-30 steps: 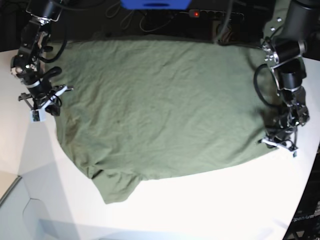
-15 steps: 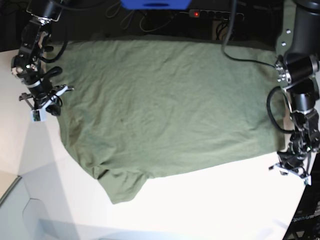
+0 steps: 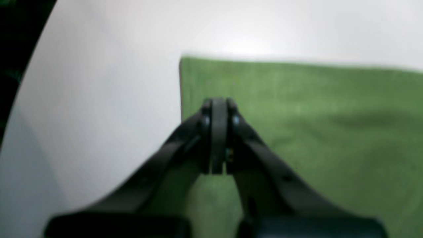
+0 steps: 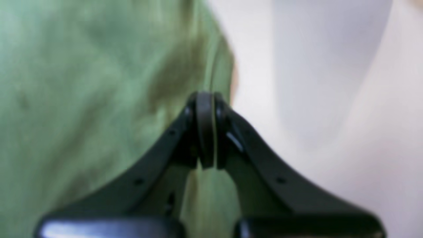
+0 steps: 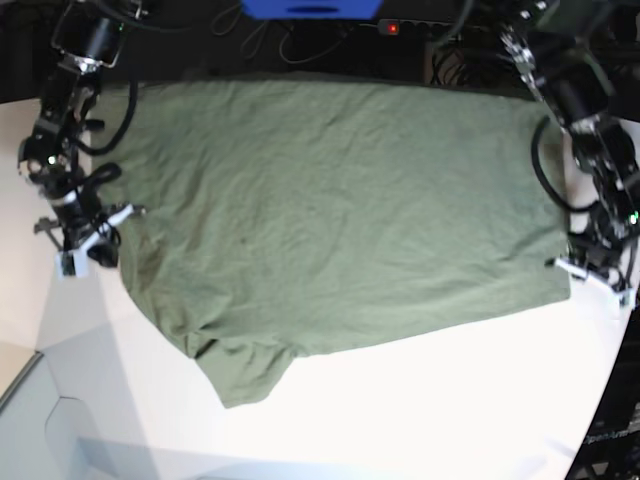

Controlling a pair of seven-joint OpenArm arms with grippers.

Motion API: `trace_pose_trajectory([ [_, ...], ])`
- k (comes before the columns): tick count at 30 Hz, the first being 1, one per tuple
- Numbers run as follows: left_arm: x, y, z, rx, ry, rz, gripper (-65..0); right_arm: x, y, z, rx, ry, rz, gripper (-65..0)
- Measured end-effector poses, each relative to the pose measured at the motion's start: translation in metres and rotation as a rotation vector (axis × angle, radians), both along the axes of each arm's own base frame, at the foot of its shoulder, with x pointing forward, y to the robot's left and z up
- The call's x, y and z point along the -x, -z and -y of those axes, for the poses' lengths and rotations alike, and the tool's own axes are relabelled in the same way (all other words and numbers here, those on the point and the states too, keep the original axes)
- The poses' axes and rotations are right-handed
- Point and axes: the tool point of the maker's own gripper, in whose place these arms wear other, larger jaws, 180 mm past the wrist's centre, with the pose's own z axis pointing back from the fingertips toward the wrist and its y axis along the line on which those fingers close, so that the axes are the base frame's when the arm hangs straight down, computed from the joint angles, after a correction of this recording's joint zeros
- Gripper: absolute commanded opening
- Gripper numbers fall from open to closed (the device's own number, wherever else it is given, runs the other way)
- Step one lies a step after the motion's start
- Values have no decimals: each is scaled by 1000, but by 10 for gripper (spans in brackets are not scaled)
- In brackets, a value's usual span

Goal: Layout the t-shirt on the table in an organized manner, then fold the t-shirt properly
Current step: 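Grasp the shirt edges with both grippers and pull them outward, then regrasp the shirt sides with both grippers and stretch them apart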

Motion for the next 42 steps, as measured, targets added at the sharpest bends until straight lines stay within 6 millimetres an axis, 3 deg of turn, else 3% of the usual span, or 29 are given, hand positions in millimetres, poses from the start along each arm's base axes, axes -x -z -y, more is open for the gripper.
trace_pose_trajectory([
  [2,12,-5,14,-8,15,10,-649,-17,-16,-2,-4,-4,51,-650],
  [4,19,1,30,13,35,18,-649,-33,-18,-11,-16,-36,55,-650],
  [7,41,41,53,84,37,-86,-649,-53,-2,-35,-63,-91,9,-650],
  [12,50,72,50,131,16,-162,-649,-77,28,-58,-70,-170,-103,-650],
  [16,44,80,50,142,1,-98,-649,-92,36,-59,-77,-176,-144,-650],
  [19,39,84,50,158,-10,-60,-649,-91,47,-54,-97,-165,-167,-650],
  [24,14,89,44,183,-12,7,-649,-71,65,-29,-71,-134,-195,-650],
  [36,-71,79,61,200,66,10,-649,-31,83,-1,-91,-99,-177,-650],
  [39,-95,63,61,212,61,45,-649,-24,82,10,-114,-54,-168,-650],
  [42,-128,27,55,210,54,125,-649,-23,78,26,-118,1,-165,-650],
])
